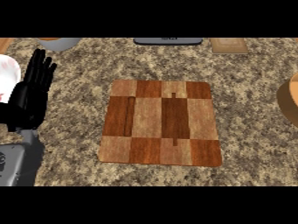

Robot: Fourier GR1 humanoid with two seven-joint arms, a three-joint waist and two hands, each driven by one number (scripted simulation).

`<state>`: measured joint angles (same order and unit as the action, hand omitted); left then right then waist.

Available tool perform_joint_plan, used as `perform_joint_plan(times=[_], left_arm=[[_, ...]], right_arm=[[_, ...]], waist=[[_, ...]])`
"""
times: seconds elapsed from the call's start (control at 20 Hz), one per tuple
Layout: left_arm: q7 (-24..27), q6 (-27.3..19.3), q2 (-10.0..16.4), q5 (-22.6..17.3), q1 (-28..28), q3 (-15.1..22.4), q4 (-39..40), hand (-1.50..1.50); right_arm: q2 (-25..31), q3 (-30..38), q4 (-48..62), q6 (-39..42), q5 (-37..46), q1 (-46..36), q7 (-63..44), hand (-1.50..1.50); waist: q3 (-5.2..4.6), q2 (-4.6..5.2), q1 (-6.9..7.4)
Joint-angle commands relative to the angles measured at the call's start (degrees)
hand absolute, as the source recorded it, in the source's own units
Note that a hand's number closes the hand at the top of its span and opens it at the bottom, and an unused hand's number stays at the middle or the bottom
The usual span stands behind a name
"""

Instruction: Pick the lemon from the cutting board and place it in the pot

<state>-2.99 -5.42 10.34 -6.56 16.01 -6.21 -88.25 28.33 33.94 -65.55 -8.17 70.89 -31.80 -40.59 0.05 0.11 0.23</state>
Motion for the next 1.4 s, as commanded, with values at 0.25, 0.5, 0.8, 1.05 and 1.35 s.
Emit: perform_joint_plan(times=[0.25, 0.5, 0.8, 1.05, 1.35], left_arm=[[0.2, -0.7, -1.3, 0.7, 0.2, 0.5, 0.1, 0.00], [1.4, 0.0, -1.4, 0.7, -1.2, 0.7, -0.5, 0.00], [0.0, 1.6, 1.1, -1.3, 0.4, -2.0, 0.5, 0.00], [-0.2, -2.0, -1.3, 2.1, 2.9, 0.1, 2.3, 0.00], [0.7, -0.5, -1.8, 1.2, -2.6, 0.4, -1.8, 0.00]], right_arm=[[0.3, 2.6, 6.9, -1.5, -13.9, 0.4, 12.3, -1.50], [-1.3, 2.6, 5.9, -10.7, -16.1, -3.0, 16.8, -1.50], [-4.0, 7.7, 0.1, -17.5, -23.1, -2.8, 15.4, -1.50], [-2.5, 12.5, -6.4, -17.6, -31.9, 1.8, 19.0, -1.50], [-3.9, 15.9, -17.4, -17.9, -39.3, 11.6, 21.6, -1.50]], waist=[[-0.03, -0.08, -0.07], [-0.02, -0.05, 0.23], [-0.04, -0.14, -0.18], [-0.03, -0.22, -1.03], [-0.06, -0.31, -0.76]])
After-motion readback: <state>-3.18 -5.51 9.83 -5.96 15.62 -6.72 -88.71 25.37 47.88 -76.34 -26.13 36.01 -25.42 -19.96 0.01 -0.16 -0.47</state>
